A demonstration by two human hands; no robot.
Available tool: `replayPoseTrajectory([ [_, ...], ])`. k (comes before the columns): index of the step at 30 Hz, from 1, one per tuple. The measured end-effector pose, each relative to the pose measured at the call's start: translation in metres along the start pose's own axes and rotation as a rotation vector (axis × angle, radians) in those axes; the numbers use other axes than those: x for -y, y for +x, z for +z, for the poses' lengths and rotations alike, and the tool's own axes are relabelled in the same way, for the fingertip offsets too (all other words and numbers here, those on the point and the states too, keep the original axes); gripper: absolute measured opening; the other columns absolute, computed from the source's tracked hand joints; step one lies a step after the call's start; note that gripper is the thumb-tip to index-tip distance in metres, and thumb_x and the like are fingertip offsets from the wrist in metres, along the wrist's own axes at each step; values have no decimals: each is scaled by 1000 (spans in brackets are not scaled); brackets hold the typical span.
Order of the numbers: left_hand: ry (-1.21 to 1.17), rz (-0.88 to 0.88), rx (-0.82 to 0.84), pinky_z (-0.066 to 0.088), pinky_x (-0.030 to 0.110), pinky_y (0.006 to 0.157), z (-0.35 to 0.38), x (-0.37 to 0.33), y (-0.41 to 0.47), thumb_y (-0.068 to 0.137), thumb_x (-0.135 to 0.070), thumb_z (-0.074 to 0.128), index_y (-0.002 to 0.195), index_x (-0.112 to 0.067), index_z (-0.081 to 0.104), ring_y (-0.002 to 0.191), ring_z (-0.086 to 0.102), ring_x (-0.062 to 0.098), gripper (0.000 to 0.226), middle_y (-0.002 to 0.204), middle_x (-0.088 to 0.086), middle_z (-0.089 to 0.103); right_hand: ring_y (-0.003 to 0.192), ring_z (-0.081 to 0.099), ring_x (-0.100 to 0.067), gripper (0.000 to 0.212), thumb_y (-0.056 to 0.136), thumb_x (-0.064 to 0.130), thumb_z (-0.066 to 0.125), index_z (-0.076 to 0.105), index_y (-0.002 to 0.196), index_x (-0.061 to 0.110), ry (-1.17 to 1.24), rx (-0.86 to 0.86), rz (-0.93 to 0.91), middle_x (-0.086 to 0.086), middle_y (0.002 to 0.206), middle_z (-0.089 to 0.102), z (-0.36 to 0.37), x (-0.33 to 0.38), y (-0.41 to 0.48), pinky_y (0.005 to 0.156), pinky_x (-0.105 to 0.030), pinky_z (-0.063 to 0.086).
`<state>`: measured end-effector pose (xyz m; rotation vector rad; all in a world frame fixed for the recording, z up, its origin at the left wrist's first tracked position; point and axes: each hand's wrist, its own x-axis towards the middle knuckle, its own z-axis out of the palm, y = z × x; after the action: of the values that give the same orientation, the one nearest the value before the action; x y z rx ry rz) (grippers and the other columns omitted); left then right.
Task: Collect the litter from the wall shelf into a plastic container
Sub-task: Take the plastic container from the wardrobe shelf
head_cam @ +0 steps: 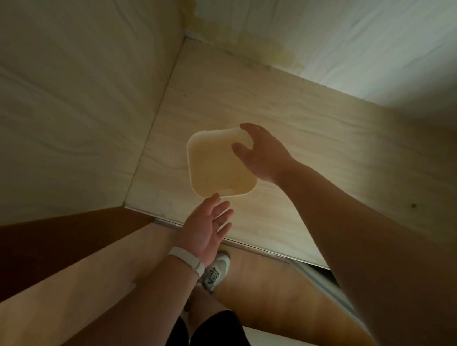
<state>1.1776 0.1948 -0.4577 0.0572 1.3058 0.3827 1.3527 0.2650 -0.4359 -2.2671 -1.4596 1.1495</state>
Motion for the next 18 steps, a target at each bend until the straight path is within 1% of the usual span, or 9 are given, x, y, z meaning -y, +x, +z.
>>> replayPoseTrajectory([
  [3, 24, 8, 13, 42, 37, 100, -1, -4, 1, 102, -29, 56, 140, -11, 52, 118, 59, 22, 42, 134, 8, 61, 125, 50, -26, 60, 94, 39, 55, 35, 148, 22, 46, -16, 27, -5, 146, 47, 7, -2, -4, 98, -33, 41],
  [4, 28, 21, 6, 42, 37, 100, -1, -5, 2, 101, -29, 57, 137, -11, 54, 117, 59, 21, 40, 131, 8, 62, 121, 53, -27, 59, 94, 38, 55, 35, 147, 21, 69, -28, 42, -6, 143, 50, 9, -3, -6, 93, -32, 42],
  [6, 42, 75, -28, 44, 35, 99, -2, -8, 4, 102, -28, 57, 125, -13, 60, 114, 62, 19, 28, 126, 6, 65, 113, 57, -28, 57, 92, 36, 57, 38, 143, 18, 124, -50, 74, -8, 134, 56, 12, -4, -14, 88, -33, 45],
  [8, 81, 140, -80, 47, 31, 92, -5, -12, 5, 101, -29, 57, 117, -17, 63, 110, 65, 14, 21, 123, 4, 68, 104, 59, -27, 53, 91, 34, 59, 42, 138, 16, 167, -70, 94, -8, 125, 59, 14, -6, -23, 84, -34, 47],
  [10, 135, 193, -125, 49, 28, 85, -9, -16, 3, 100, -30, 59, 123, -14, 64, 110, 66, 14, 29, 123, 4, 70, 100, 57, -23, 49, 90, 31, 60, 44, 133, 15, 206, -94, 112, -5, 120, 59, 16, -7, -37, 82, -34, 46],
  [13, 209, 239, -147, 50, 28, 84, -14, -23, -7, 97, -29, 63, 125, -12, 65, 111, 68, 16, 32, 121, 6, 72, 106, 57, -23, 44, 90, 29, 61, 46, 129, 15, 278, -130, 134, -4, 121, 59, 17, -7, -58, 88, -35, 46],
  [16, 268, 286, -151, 51, 31, 89, -17, -31, -23, 93, -21, 67, 121, -11, 65, 114, 66, 19, 30, 116, 7, 72, 111, 56, -21, 44, 89, 29, 62, 46, 129, 16, 323, -164, 160, -4, 125, 58, 18, -1, -82, 93, -36, 46],
  [18, 302, 313, -141, 51, 31, 92, -19, -36, -36, 92, -17, 68, 115, -11, 67, 114, 65, 21, 23, 114, 8, 71, 114, 55, -19, 44, 89, 28, 62, 46, 130, 18, 344, -195, 169, -2, 127, 58, 16, 6, -100, 94, -35, 45],
])
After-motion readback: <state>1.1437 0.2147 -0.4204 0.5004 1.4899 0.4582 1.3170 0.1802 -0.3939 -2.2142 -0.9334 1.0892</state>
